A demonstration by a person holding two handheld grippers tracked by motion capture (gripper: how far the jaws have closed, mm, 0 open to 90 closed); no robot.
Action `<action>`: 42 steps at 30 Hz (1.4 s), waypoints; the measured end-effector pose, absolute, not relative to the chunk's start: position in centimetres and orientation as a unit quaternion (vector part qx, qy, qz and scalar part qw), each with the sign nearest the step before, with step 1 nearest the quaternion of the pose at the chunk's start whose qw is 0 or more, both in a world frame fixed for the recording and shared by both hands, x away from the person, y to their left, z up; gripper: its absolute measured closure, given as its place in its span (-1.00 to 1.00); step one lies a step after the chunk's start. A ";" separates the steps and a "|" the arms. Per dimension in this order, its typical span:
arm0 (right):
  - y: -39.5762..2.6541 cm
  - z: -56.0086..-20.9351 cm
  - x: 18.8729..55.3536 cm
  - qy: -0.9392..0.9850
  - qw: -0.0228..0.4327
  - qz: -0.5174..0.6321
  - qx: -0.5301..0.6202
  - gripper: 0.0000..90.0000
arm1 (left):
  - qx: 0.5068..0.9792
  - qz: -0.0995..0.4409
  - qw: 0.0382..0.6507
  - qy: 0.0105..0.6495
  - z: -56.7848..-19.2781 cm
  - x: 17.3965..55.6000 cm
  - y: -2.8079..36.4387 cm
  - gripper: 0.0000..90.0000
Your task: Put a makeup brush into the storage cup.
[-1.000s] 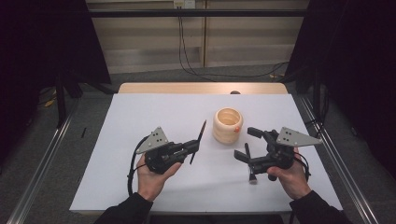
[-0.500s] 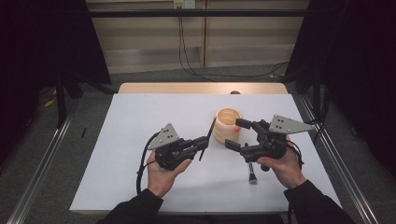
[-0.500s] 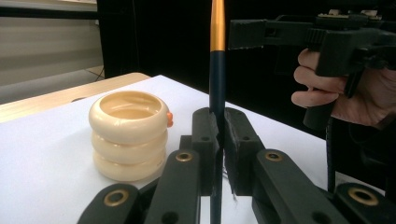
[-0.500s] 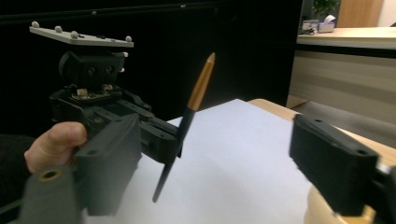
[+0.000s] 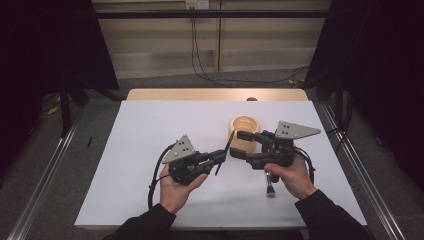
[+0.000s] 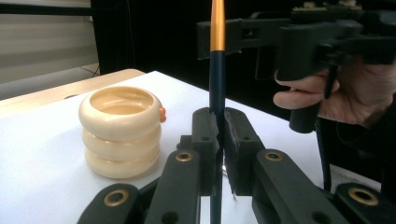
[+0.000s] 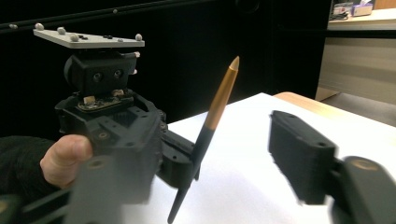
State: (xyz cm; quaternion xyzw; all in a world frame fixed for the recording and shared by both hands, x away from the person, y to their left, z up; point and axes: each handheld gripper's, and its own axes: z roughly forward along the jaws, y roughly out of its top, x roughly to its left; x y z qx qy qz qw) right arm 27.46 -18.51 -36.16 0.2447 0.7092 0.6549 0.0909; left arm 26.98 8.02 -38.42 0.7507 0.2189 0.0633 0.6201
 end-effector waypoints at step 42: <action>-18.2 -37.2 27.5 0.712 0.048 0.657 0.242 0.87 | 0.756 0.059 0.619 0.207 -39.9 26.5 6.4 0.42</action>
